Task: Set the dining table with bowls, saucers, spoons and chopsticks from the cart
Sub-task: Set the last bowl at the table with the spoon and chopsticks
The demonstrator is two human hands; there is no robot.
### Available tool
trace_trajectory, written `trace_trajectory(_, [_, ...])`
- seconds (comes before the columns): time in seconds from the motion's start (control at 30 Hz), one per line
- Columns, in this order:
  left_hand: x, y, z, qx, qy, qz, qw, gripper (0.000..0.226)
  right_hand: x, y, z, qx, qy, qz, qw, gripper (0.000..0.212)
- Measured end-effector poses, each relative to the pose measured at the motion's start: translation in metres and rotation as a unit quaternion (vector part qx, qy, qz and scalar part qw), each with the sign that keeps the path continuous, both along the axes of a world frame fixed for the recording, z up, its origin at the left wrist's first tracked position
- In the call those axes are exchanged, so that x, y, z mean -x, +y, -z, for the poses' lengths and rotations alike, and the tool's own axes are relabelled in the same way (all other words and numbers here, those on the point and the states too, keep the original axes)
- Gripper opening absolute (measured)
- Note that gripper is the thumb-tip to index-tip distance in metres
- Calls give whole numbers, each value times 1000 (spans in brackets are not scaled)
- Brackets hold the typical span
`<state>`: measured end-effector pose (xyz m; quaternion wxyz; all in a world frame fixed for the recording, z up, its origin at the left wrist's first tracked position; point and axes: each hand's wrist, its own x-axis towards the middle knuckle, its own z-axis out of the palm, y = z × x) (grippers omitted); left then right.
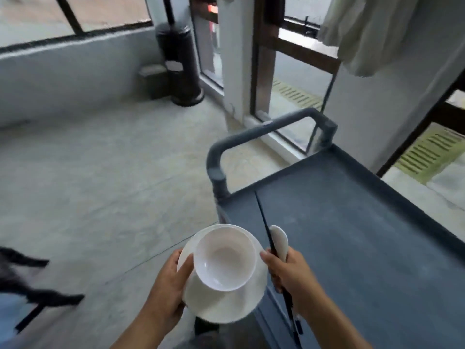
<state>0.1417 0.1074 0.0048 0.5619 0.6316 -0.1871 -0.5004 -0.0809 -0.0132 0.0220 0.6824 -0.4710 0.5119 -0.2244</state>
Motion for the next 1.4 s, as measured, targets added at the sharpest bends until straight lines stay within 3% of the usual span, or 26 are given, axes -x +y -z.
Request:
trace_trajectory(0.13, [-61,41,-4,24,11,-118,993,50,-94,-9,-6,10,-17,-140,990,18])
trace_trajectory(0.3, [-147,70,-2,47,5,-239,970,47,-232,-18,-10,10,-15,-242,970,20])
trace_trajectory(0.67, [-388,79,-5,59,0,-338,939,49,-532,-36,-22,51,5,-378,924,45])
trace_trajectory(0.87, [-518,54,0,67,-4,-413,908,31,-688,-63,-30,73,3,-449,891,44])
trace_trajectory(1.0, [-616,30,13,53,-4,-463,885,60,-802,-93,-24,81,-2,-485,871,46])
trace_trajectory(1.1, [-695,9,20,40,-28,-501,864,43,-897,-119,-19,78,-11,-514,854,43])
trace_trajectory(1.27, [-816,-14,13,15,-21,-573,819,39,-1057,-148,-29,88,-27,-591,802,43])
trace_trajectory(1.4, [-907,-10,8,22,-46,-591,805,52,-1177,-145,-43,88,-28,-635,767,44])
